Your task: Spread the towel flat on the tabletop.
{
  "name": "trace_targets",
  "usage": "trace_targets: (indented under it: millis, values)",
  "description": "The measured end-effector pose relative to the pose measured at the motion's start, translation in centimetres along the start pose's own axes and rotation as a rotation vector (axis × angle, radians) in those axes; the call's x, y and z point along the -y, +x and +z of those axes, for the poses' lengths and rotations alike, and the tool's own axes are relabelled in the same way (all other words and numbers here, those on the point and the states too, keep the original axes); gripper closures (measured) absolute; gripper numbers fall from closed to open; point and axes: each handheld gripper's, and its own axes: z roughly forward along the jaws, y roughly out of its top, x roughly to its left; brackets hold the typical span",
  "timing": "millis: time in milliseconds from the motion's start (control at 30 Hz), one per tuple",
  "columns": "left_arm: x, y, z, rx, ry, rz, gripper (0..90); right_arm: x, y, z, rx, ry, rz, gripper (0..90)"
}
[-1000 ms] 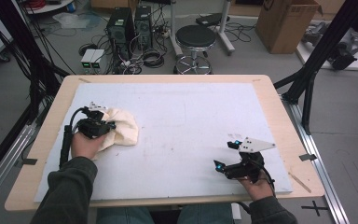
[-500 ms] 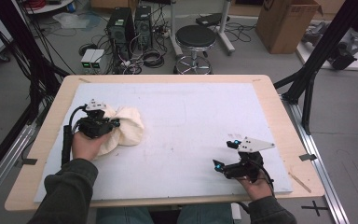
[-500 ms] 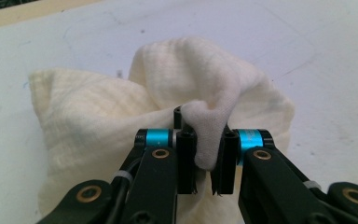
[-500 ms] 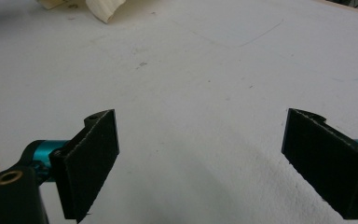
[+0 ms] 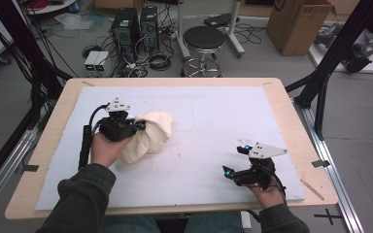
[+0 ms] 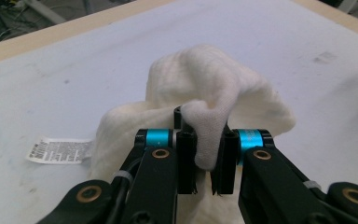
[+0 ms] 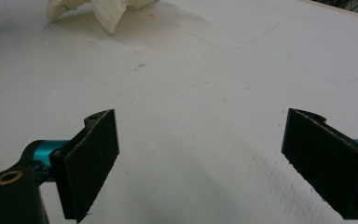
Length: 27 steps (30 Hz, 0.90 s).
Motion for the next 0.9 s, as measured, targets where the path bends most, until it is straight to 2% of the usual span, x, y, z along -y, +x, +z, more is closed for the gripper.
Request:
trace_targets:
  millis: [100, 133, 300, 567, 767, 900]
  values:
    - [-1.0, -1.5, 0.8, 0.058, -0.005, 0.011, 82.4, 0.0, 0.0, 0.0, -0.001, -0.003, 0.000, 10.2]
    - [-1.0, -1.5, 0.8, 0.058, -0.005, 0.011, 82.4, 0.0, 0.0, 0.0, -0.001, -0.003, 0.000, 10.2]
    - [-2.1, -3.3, 2.2, 0.108, -0.021, 0.003, 82.4, 0.0, -0.1, 0.0, -0.004, -0.009, 0.001, 10.2]
    - [-3.3, -5.9, 5.0, 0.161, 0.000, 0.023, 82.3, 0.0, -0.2, -0.1, -0.004, -0.014, 0.002, 10.3]
    - [-2.7, -6.3, 8.6, 0.165, 0.059, 0.029, 81.1, 0.0, -0.3, 0.0, -0.009, -0.019, -0.005, 10.2]
    - [-1.9, -6.3, 10.9, 0.129, 0.100, 0.041, 79.9, 0.0, -0.2, 0.1, -0.013, -0.013, -0.004, 10.3]
